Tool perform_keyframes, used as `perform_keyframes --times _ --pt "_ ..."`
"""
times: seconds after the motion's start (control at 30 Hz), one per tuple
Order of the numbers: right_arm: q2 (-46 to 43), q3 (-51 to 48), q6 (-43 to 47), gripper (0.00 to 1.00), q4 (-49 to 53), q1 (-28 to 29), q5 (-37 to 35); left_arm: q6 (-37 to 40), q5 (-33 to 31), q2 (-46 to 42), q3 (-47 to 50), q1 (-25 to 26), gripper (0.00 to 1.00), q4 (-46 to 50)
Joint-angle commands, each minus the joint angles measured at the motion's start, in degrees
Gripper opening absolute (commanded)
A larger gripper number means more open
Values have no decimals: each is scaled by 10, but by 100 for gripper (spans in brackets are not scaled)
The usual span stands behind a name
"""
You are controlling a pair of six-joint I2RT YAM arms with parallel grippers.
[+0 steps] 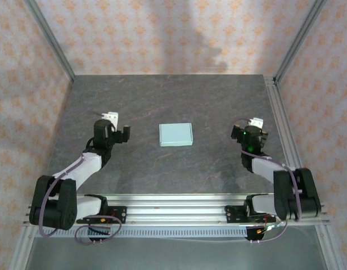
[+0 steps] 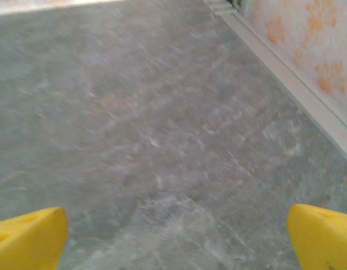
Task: Fold the paper box
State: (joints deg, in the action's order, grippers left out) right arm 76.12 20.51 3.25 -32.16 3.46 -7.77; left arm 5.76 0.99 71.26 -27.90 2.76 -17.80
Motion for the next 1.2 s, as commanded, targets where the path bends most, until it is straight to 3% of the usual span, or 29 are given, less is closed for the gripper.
perform_keyframes --times 0.0,0.17,0.23,0.4,0.5,0.6,1.17 --pt "39 -16 -12 99 -176 -23 52 -57 38 23 6 -41 100 -124" --pt "138 -17 -3 99 -277 -26 88 -63 39 40 7 -47 100 -124" --pt "115 0 -1 99 -203 -27 95 -66 32 36 32 -47 100 -160" --pt "124 16 4 99 -188 -27 108 -71 -1 94 75 -41 100 -280" --pt "126 19 0 99 -183 -27 103 -66 -13 140 39 -31 100 -254" --pt "127 21 -3 99 -182 -27 101 -50 -67 146 35 -2 100 -250" --pt "128 20 -3 99 -184 -28 100 -52 -69 145 35 -2 100 -247"
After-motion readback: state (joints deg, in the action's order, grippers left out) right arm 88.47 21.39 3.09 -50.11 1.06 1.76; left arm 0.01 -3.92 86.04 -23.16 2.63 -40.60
